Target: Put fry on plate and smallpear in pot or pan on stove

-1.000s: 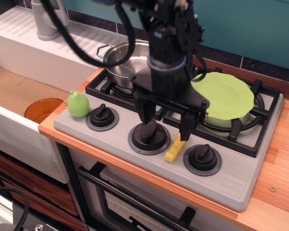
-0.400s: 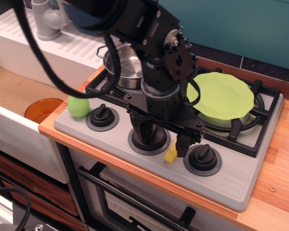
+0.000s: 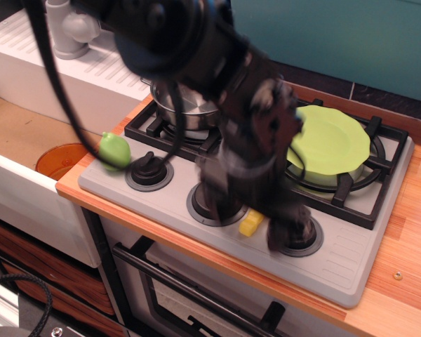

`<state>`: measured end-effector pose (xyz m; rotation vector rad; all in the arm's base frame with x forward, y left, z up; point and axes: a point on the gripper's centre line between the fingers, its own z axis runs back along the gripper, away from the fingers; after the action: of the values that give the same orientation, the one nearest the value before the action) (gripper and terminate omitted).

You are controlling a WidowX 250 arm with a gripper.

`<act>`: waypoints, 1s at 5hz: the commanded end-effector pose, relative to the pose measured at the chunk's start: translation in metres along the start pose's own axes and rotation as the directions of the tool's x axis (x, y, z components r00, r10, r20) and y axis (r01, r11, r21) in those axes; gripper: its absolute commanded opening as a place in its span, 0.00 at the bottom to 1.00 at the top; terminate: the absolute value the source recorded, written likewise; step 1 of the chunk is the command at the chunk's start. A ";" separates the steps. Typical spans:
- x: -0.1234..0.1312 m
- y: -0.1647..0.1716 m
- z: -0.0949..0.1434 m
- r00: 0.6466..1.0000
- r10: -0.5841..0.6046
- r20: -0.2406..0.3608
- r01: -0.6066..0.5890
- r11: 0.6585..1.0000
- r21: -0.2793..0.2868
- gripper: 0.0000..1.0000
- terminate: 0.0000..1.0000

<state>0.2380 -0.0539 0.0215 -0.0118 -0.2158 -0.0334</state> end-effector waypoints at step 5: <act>0.003 0.002 0.002 1.000 -0.017 0.010 0.018 0.999 -0.032 0.00 0.00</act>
<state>0.2365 -0.0523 0.0183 -0.0422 -0.1966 -0.0521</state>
